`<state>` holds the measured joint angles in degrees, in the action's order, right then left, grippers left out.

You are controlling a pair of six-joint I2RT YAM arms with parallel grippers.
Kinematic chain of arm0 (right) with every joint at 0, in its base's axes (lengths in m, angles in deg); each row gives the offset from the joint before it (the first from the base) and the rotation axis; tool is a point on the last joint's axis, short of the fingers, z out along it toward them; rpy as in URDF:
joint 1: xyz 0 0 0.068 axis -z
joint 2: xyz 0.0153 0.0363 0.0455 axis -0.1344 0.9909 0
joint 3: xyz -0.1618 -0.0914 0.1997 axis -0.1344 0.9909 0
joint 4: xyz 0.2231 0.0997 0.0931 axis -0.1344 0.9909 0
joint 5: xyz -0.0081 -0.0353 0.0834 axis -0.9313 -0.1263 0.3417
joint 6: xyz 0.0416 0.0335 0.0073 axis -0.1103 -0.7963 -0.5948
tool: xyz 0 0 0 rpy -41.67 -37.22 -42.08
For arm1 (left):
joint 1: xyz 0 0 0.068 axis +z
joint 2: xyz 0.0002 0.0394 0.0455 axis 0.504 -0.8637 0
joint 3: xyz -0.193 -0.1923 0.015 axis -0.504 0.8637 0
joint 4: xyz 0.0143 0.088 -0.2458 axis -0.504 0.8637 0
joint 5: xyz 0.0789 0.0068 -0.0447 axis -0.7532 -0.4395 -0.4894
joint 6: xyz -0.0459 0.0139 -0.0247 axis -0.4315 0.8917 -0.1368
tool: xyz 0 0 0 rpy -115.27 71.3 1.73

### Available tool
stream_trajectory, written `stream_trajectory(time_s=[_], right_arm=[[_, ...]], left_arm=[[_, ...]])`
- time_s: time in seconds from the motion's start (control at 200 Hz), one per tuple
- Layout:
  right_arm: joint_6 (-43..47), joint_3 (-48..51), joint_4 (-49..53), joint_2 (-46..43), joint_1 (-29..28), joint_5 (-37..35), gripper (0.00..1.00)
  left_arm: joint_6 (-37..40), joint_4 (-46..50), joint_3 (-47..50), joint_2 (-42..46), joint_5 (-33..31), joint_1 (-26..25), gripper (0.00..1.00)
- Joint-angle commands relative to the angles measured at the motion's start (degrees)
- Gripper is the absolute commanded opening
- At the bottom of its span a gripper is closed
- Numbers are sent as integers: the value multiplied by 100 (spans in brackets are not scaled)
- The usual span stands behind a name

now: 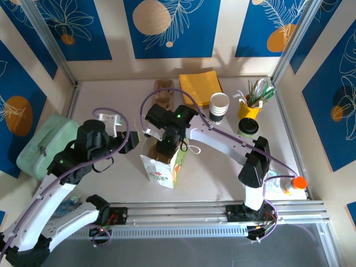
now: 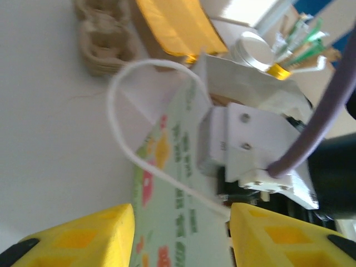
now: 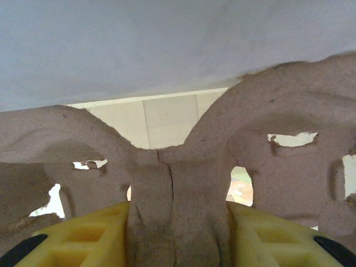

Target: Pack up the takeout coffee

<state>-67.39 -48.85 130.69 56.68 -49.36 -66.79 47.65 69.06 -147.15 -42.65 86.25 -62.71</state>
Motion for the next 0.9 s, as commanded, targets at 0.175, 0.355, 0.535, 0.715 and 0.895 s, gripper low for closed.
stream_trajectory(time_s=[0.175,0.355,0.535,0.715,0.895], right_arm=[[-50,200,-141,-307,89,243,43],[-68,262,-204,-353,124,278,43],[-90,306,-248,-399,154,278,43],[-104,407,-291,-458,175,278,43],[-121,560,-344,-522,196,265,43]], left_arm=[[463,-533,180,-594,1516,-47,42],[586,-347,181,-746,1207,-61,34],[704,-73,98,-915,855,-134,31],[700,-71,84,-848,641,-143,22],[435,-313,157,-692,416,-142,12]])
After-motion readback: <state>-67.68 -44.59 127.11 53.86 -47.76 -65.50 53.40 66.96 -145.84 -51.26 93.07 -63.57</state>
